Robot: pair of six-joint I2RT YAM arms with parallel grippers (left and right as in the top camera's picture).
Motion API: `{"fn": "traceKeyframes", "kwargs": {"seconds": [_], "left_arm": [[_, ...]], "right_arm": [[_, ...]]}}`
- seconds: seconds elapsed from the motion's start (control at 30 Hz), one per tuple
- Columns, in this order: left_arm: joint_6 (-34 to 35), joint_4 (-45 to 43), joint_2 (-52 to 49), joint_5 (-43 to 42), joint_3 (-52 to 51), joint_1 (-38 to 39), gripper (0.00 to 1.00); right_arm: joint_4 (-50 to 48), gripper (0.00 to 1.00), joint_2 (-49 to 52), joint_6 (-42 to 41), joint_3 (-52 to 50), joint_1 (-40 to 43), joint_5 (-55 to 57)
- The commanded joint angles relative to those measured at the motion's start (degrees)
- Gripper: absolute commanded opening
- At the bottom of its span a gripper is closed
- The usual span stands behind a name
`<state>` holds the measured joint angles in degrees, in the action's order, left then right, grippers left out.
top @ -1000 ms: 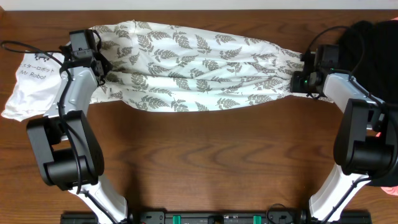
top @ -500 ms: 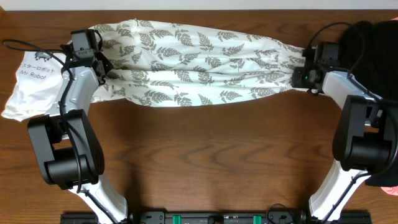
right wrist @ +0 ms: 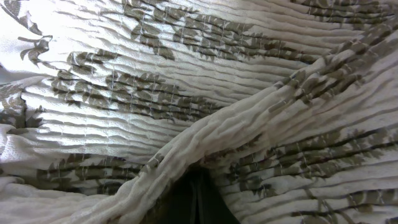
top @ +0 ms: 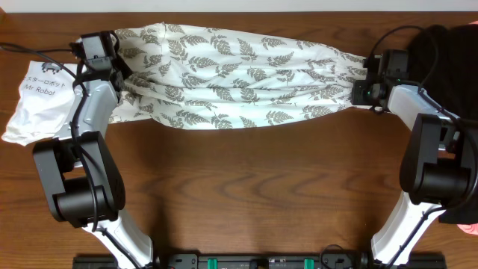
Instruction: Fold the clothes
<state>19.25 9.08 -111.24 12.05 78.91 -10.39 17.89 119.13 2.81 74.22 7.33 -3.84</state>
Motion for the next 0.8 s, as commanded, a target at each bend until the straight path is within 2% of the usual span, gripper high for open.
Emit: {"fn": "traceKeyframes", "kwargs": {"seconds": [0.0,0.13,0.27,0.37,0.4,0.47,0.5,0.63,0.67,0.77], "left_arm": [[-7.37,-1.68,-0.35,0.44,1.79,-0.17,0.67],[-10.93,2.32,1.49,0.46,5.73,0.07,0.68],[-10.91,15.04,5.46,0.15,11.04,1.01,0.65],[-10.91,25.33,9.18,-5.57,13.00,2.47,0.50],[-10.91,28.09,10.36,-7.65,12.98,3.06,0.43],[-11.21,32.22,11.45,-8.66,12.98,4.15,0.23],[-12.41,34.07,11.56,-8.63,12.98,4.72,0.19],[-22.88,39.06,10.86,-8.66,12.13,6.84,0.22],[-27.47,39.71,10.69,-8.61,11.54,7.41,0.26],[-42.23,41.75,9.94,-8.31,9.97,8.96,0.49]], "right_arm": [[2.56,0.01,6.88,1.07,-3.93,1.75,6.99],[2.56,0.01,6.88,0.85,-3.93,1.75,6.80],[2.64,0.01,6.88,0.44,-3.93,1.75,6.80],[2.69,0.01,6.88,0.00,-3.93,1.75,6.38],[2.69,0.01,6.88,-0.57,-3.93,1.75,6.38],[2.67,0.01,6.88,-0.81,-3.93,1.75,6.14],[2.67,0.01,6.88,-1.09,-3.93,1.75,6.12],[2.67,0.01,6.88,-1.09,-3.93,1.70,4.90],[2.62,0.01,6.88,-1.11,-3.93,1.70,4.48],[2.34,0.01,6.88,-1.55,-3.93,1.70,3.45]]}}
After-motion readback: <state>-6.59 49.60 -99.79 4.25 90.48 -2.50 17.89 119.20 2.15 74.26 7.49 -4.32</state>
